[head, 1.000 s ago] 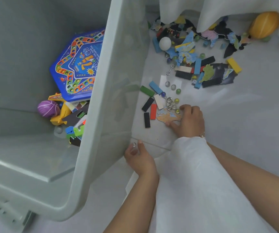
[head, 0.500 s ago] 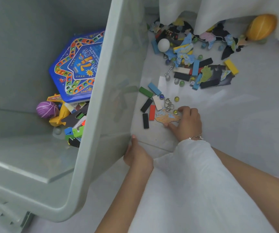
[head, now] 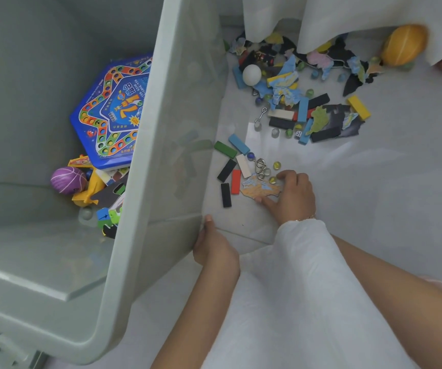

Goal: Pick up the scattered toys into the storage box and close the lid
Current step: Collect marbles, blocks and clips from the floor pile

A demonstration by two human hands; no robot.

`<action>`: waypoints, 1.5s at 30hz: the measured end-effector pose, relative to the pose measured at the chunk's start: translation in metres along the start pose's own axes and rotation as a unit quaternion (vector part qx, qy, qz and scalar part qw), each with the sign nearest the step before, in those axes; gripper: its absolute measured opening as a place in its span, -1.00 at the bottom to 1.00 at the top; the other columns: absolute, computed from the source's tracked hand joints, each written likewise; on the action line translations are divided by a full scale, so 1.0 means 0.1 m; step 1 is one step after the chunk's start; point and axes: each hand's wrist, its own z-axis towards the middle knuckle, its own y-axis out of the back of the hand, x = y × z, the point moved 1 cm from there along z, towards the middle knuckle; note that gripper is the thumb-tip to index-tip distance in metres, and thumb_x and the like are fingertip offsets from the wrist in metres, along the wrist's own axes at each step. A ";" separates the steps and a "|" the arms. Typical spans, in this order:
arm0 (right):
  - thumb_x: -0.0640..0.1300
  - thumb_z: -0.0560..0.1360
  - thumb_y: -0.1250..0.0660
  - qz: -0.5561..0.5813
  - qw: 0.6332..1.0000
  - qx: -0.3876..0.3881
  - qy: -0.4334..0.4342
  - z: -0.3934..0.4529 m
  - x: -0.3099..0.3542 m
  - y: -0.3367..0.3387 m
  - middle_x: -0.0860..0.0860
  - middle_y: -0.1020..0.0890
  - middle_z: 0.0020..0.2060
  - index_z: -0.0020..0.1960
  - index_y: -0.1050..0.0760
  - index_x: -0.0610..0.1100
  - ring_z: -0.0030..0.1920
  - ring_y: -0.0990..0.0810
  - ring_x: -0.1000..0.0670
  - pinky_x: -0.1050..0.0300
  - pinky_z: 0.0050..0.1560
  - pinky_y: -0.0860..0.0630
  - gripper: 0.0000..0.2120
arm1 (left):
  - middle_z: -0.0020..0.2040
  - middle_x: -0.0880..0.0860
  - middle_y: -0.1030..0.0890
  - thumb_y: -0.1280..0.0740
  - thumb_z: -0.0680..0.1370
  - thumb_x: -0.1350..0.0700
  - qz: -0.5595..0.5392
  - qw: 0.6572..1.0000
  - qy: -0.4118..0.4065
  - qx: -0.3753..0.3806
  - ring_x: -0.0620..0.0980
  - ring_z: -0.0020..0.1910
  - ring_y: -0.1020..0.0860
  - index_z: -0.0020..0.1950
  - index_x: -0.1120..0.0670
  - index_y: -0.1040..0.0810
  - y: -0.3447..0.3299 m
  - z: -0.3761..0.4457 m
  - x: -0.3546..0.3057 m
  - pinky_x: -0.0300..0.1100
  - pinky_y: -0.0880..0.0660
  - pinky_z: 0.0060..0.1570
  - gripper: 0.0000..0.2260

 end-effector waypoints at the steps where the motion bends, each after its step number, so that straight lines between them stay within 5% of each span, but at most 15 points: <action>1: 0.08 0.31 -0.49 0.003 1.000 0.000 0.002 0.00 0.00 0.00 -0.14 -0.41 0.16 0.27 -0.36 -0.13 0.17 -0.40 -0.14 0.08 0.12 -0.35 -0.36 | -0.08 -0.02 -0.60 -0.37 0.51 -0.02 -0.056 0.998 0.014 0.010 -0.01 -0.11 -0.55 0.11 0.12 -0.54 -0.01 0.02 0.02 -0.27 -0.40 -0.16 -0.72; 6: 0.02 0.33 -0.48 0.007 0.999 0.015 0.028 0.00 -0.02 0.03 -0.13 -0.42 0.17 0.27 -0.38 -0.13 0.17 -0.40 -0.15 0.07 0.12 -0.34 -0.42 | -0.20 0.06 -0.56 -0.30 0.55 0.24 -0.057 0.990 -0.061 0.117 -0.11 -0.32 -0.53 -0.02 0.17 -0.54 -0.21 -0.04 -0.08 -0.38 -0.46 -0.36 -0.96; 12: -0.06 0.34 -0.47 -0.006 0.997 0.041 0.071 0.07 0.00 0.04 -0.11 -0.45 0.15 0.24 -0.44 -0.13 0.16 -0.39 -0.14 0.08 0.08 -0.35 -0.50 | -0.35 0.04 -0.39 -0.16 0.53 0.34 -0.008 0.972 -0.081 0.222 -0.11 -0.40 -0.37 -0.21 0.17 -0.39 -0.41 -0.11 -0.23 -0.34 -0.31 -0.48 -0.85; 14: -0.08 0.35 -0.47 -0.004 0.996 0.052 0.076 0.11 0.02 0.04 -0.10 -0.44 0.15 0.23 -0.44 -0.14 0.17 -0.39 -0.13 0.08 0.08 -0.36 -0.51 | -0.40 -0.01 -0.32 -0.22 0.55 0.24 0.077 0.964 -0.144 0.212 -0.10 -0.43 -0.29 -0.26 0.12 -0.37 -0.44 -0.07 -0.25 -0.28 -0.24 -0.45 -0.82; 17: -0.15 0.35 -0.47 0.032 0.996 0.059 0.061 0.17 0.00 0.05 -0.14 -0.44 0.09 0.12 -0.48 -0.21 0.13 -0.41 -0.15 0.11 0.02 -0.34 -0.61 | -0.34 -0.05 -0.37 -0.33 0.52 0.12 0.233 0.904 -0.300 0.198 -0.09 -0.37 -0.34 -0.18 0.06 -0.45 -0.44 0.00 -0.24 -0.23 -0.30 -0.32 -0.89; 20: -0.22 0.34 -0.46 0.055 0.995 0.061 0.063 0.19 -0.05 0.06 -0.18 -0.47 0.02 0.01 -0.49 -0.29 0.02 -0.45 -0.16 0.15 -0.10 -0.28 -0.70 | -0.32 -0.10 -0.37 -0.38 0.49 0.12 0.280 0.861 -0.371 0.208 -0.09 -0.32 -0.35 -0.02 0.04 -0.53 -0.46 0.02 -0.20 -0.26 -0.33 -0.25 -0.90; 24: -0.27 0.39 -0.41 0.143 0.989 -0.002 0.041 0.20 -0.07 0.12 -0.15 -0.50 -0.11 -0.07 -0.50 -0.29 -0.22 -0.43 -0.03 0.31 -0.28 -0.22 -0.85 | -0.35 -0.03 -0.35 -0.37 0.51 0.12 0.259 0.862 -0.391 0.190 -0.12 -0.37 -0.33 -0.06 0.04 -0.55 -0.53 0.01 -0.18 -0.29 -0.31 -0.31 -0.96; 28: -0.30 0.48 -0.28 0.220 0.975 -0.040 0.009 0.26 -0.05 0.21 -0.10 -0.57 -0.15 -0.04 -0.50 -0.24 -0.20 -0.49 0.00 0.41 -0.30 -0.27 -0.93 | -0.36 -0.01 -0.36 -0.38 0.50 0.13 0.273 0.830 -0.431 0.225 -0.11 -0.35 -0.35 -0.06 0.07 -0.56 -0.67 -0.06 -0.23 -0.34 -0.33 -0.29 -0.95; 32: -0.30 0.52 -0.17 0.260 0.964 -0.032 -0.043 0.40 -0.04 0.20 -0.14 -0.60 0.00 0.04 -0.48 -0.22 0.00 -0.58 -0.12 0.27 -0.09 -0.37 -0.85 | 0.00 0.11 -0.55 -0.43 0.46 0.13 0.343 0.768 -0.478 0.255 0.00 -0.03 -0.49 0.10 0.09 -0.55 -0.89 -0.11 -0.26 -0.28 -0.39 -0.07 -0.77; 36: -0.28 0.54 -0.16 0.205 0.979 -0.020 -0.003 0.46 -0.08 0.18 -0.16 -0.56 0.05 0.08 -0.48 -0.23 0.04 -0.53 -0.09 0.36 -0.19 -0.24 -0.83 | 0.08 0.05 -0.54 -0.44 0.45 0.06 0.389 0.736 -0.513 0.211 0.01 0.06 -0.50 0.11 0.06 -0.53 -1.01 -0.08 -0.24 -0.11 -0.47 0.01 -0.74; 41: -0.16 0.48 -0.34 0.163 0.985 0.006 0.059 0.51 -0.10 0.23 0.08 -0.37 -0.24 0.16 -0.49 -0.15 -0.31 -0.35 0.21 0.33 -0.28 -0.22 -0.74 | 0.07 0.04 -0.54 -0.45 0.44 0.07 0.390 0.722 -0.531 0.209 0.04 0.03 -0.52 0.07 0.09 -0.55 -1.04 -0.06 -0.25 -0.06 -0.49 -0.04 -0.76; 45: -0.19 0.44 -0.38 0.121 0.989 0.030 0.076 0.57 -0.01 0.28 0.06 -0.32 -0.20 0.17 -0.49 -0.14 -0.27 -0.36 0.08 0.30 -0.21 -0.21 -0.69 | -0.05 0.00 -0.49 -0.44 0.46 0.11 0.393 0.728 -0.520 0.214 -0.02 -0.11 -0.46 0.08 0.10 -0.49 -1.02 -0.05 -0.26 -0.18 -0.38 -0.18 -0.75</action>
